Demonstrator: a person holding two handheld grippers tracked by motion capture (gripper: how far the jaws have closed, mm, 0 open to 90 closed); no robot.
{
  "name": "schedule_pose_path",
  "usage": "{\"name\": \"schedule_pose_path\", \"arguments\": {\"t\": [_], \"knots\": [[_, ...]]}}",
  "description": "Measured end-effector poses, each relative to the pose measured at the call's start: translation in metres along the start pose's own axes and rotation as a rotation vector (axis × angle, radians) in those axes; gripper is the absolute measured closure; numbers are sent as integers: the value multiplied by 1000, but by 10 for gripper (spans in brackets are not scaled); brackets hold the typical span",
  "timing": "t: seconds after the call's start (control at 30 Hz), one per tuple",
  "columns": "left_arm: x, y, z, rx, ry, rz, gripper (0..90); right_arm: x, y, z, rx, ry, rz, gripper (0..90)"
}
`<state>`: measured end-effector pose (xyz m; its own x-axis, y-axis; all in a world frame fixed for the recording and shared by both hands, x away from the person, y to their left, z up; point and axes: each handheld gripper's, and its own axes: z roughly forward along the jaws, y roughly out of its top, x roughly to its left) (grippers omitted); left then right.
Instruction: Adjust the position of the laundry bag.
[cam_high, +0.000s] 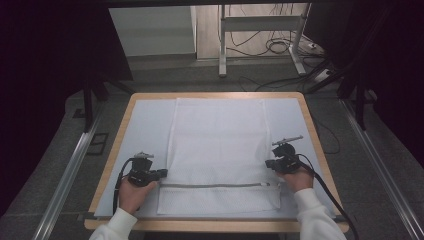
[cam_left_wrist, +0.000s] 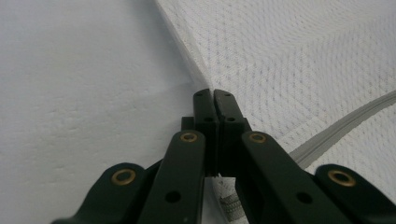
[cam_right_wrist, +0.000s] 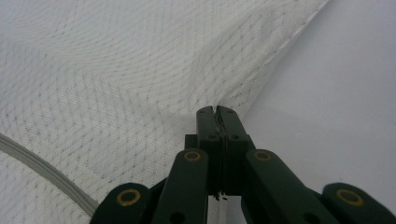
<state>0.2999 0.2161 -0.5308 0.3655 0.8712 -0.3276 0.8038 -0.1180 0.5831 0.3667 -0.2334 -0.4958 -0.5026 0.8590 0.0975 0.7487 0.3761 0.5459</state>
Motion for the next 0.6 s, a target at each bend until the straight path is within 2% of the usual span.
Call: {"name": "schedule_pose_path", "arguments": {"t": [0.6], "knots": [[14,-8,-9,-2,14,-20,895,13,3,6,-3,25,-24,880]]}}
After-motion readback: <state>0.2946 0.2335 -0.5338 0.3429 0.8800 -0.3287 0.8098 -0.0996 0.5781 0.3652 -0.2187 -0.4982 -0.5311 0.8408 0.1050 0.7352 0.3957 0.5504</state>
